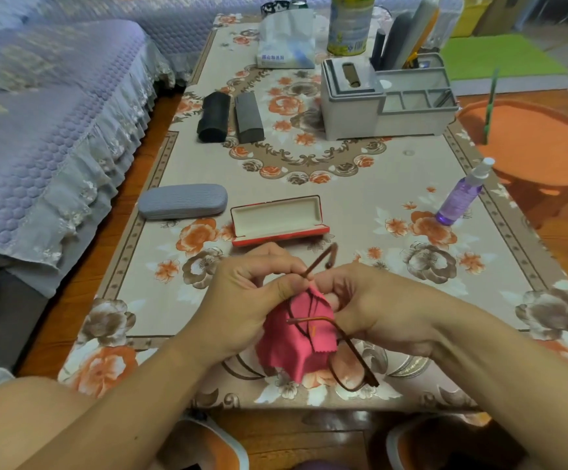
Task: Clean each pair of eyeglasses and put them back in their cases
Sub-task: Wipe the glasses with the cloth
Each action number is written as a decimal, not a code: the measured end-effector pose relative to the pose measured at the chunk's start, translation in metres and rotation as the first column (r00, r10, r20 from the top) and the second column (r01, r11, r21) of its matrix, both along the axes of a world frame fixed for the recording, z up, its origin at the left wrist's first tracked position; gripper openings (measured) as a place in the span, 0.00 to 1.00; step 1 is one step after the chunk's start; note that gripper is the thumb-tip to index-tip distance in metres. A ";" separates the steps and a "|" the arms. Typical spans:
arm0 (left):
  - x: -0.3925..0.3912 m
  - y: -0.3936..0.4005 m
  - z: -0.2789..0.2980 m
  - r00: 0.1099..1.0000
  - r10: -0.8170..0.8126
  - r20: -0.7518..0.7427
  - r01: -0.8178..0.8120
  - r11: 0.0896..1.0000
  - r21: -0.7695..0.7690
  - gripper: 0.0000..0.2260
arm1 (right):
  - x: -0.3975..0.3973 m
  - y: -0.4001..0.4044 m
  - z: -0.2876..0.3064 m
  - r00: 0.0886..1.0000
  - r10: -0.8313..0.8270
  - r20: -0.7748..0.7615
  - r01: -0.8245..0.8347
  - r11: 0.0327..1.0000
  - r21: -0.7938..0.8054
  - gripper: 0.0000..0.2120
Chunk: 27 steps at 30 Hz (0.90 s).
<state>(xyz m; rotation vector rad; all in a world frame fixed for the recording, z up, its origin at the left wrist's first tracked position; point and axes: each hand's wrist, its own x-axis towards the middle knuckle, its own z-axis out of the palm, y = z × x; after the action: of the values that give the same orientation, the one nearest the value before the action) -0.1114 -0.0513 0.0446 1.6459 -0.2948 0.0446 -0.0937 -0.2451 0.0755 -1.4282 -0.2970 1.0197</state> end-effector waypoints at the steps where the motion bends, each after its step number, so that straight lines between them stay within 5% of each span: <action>1: 0.000 0.000 -0.002 1.000 0.009 -0.003 -0.009 1.000 0.007 0.07 | -0.002 0.002 -0.001 1.000 -0.018 0.016 0.019 0.999 -0.029 0.14; 5: 0.000 -0.003 -0.007 1.000 0.027 -0.009 -0.027 0.999 0.026 0.06 | -0.008 0.010 -0.004 0.974 -0.203 0.100 0.208 0.977 -0.047 0.05; 9: 0.002 -0.006 -0.004 0.997 0.077 0.005 -0.077 0.996 0.036 0.05 | -0.008 0.010 -0.008 0.937 -0.350 -0.002 0.349 0.936 0.043 0.07; 18: 0.000 -0.002 -0.002 0.999 0.039 -0.001 -0.039 0.999 -0.022 0.04 | -0.002 -0.012 -0.003 0.999 -0.031 -0.012 0.030 0.998 -0.057 0.09; 25: 0.000 -0.008 -0.008 0.999 0.033 -0.034 -0.034 0.999 -0.011 0.06 | -0.007 0.007 -0.013 0.966 -0.259 0.014 0.260 0.966 -0.014 0.04; 27: 0.002 -0.007 -0.007 0.998 0.063 -0.029 -0.064 0.998 -0.010 0.07 | -0.006 0.007 -0.015 0.955 -0.298 0.007 0.298 0.955 0.012 0.12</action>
<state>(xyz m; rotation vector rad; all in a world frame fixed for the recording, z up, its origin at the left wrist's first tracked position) -0.1098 -0.0578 0.0379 1.6433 -0.2198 0.0702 -0.0993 -0.2378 0.0605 -1.4175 -0.0879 0.7643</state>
